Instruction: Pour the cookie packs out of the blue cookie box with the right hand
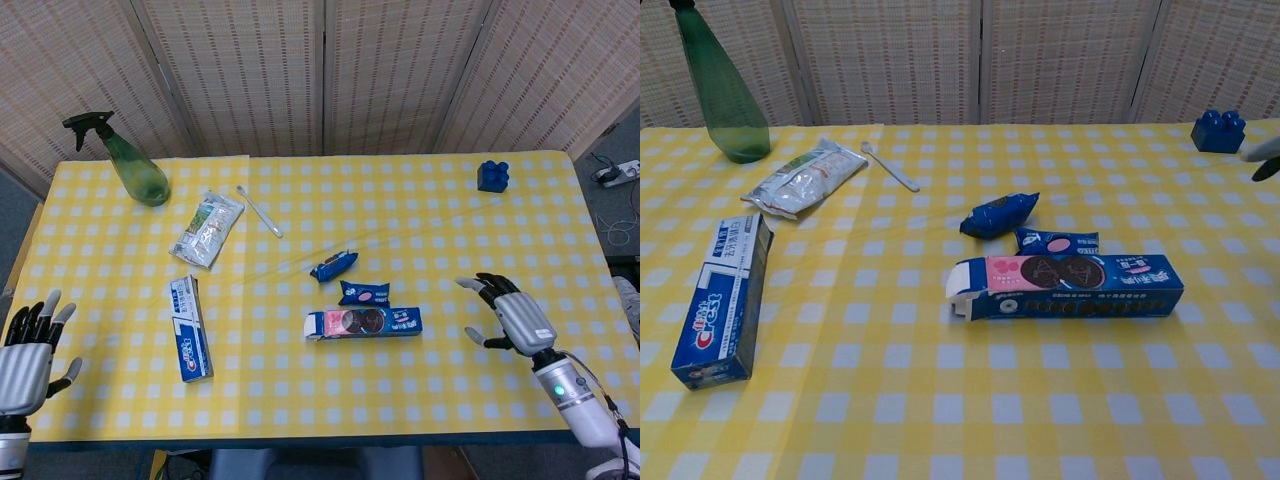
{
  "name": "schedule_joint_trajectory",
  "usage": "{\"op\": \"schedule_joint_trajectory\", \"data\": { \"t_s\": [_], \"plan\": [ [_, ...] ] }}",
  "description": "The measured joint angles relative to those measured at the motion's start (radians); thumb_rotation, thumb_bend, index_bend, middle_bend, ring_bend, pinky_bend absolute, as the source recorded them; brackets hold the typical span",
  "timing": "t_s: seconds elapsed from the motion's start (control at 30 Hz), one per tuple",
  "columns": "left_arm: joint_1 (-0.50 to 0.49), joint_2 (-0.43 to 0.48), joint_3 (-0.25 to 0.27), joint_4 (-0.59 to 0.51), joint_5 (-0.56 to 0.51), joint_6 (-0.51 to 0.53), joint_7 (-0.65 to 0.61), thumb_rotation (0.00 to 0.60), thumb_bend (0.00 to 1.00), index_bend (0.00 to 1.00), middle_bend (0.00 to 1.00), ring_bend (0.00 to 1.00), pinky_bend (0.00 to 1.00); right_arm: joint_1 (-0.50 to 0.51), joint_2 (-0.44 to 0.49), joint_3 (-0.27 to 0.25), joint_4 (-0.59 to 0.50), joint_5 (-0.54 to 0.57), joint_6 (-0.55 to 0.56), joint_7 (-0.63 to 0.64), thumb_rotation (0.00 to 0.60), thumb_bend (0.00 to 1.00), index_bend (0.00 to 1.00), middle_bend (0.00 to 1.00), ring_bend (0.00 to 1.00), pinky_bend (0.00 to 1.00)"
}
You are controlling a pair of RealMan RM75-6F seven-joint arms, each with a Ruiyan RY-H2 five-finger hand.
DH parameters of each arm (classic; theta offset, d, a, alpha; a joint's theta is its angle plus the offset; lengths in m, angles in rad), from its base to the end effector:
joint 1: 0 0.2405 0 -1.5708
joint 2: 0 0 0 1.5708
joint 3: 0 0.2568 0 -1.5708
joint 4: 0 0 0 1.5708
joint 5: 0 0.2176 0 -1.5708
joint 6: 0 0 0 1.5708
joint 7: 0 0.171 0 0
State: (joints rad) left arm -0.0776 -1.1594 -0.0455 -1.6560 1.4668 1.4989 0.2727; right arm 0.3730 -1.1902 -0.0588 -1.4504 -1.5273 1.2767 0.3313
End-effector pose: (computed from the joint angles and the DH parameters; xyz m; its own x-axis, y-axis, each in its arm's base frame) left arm -0.3077 0.2044 0.1384 0.5585 0.0089 0.8295 0.8291 0.0249 -0.5585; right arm -0.2967 -0.2747 0.0965 0.2384 -0.2444 0.9399 -0.9581 -0.2175 0.1864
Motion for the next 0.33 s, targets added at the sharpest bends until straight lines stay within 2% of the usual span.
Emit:
{"op": "schedule_joint_trajectory", "data": {
  "t_s": [0.17,0.33],
  "plan": [
    [-0.001,-0.01,-0.001,-0.011,0.015,0.016,0.024,0.6,0.32,0.15,0.0,0.0,0.0,-0.086,0.084,0.001,-0.082,0.03,0.103,-0.105,0.6,0.26,0.2,0.27,0.14,0.16],
    [-0.001,-0.014,-0.003,-0.025,0.031,0.032,0.045,0.6,0.32,0.15,0.0,0.0,0.0,-0.15,0.129,0.012,-0.138,0.048,0.176,-0.157,0.6,0.26,0.21,0.27,0.14,0.16]
  ]
}}
